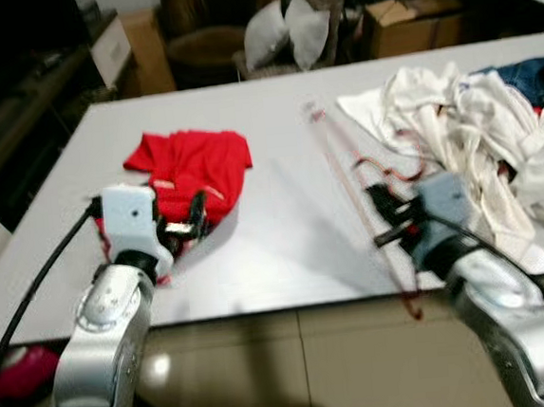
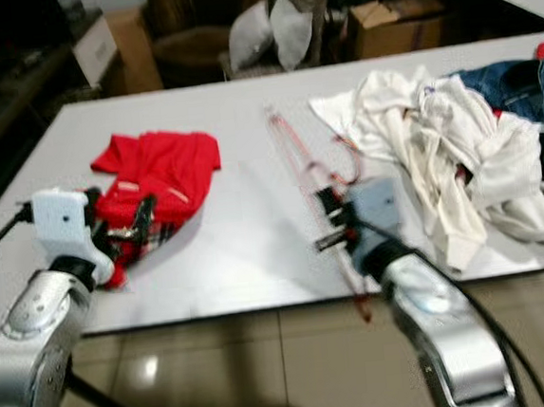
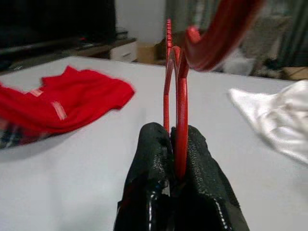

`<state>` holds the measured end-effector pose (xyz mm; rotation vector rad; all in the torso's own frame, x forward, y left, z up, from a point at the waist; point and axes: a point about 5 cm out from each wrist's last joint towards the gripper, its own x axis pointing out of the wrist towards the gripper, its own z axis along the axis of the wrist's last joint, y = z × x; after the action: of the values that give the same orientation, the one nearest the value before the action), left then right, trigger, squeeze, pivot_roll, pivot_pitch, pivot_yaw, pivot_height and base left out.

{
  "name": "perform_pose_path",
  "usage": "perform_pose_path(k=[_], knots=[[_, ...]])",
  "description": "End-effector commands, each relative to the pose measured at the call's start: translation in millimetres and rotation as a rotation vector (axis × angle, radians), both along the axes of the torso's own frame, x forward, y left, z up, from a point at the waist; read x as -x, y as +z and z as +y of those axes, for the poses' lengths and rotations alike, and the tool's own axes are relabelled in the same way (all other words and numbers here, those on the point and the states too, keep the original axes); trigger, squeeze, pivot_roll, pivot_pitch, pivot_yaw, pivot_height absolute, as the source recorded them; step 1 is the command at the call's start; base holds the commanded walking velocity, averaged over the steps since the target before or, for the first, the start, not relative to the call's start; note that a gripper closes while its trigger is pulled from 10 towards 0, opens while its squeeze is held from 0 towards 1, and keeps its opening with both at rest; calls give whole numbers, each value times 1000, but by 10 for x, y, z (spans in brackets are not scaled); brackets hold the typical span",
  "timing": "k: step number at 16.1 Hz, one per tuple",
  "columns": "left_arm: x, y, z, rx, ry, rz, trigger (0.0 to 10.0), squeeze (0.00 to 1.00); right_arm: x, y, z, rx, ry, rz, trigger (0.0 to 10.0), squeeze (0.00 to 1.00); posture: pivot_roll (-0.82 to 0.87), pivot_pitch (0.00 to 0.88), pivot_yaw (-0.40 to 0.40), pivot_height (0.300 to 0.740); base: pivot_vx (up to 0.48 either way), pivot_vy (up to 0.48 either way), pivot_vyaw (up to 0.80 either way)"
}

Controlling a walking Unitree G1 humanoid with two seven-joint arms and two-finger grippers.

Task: Hang hanger

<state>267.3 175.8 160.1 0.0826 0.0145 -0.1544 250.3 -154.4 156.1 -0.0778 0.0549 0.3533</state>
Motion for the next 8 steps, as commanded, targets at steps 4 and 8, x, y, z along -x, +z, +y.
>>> perform_pose_path(k=[4, 8], knots=[[-23, 17, 66, -18, 15, -4, 10000, 0, 1, 13, 73, -12, 24, -16, 10000, 0, -84, 0, 91, 740, 268, 0, 0], [-28, 13, 60, -16, 12, -4, 10000, 0, -4, 14, 69, -11, 24, -17, 10000, 0, -86, 0, 92, 740, 269, 0, 0]])
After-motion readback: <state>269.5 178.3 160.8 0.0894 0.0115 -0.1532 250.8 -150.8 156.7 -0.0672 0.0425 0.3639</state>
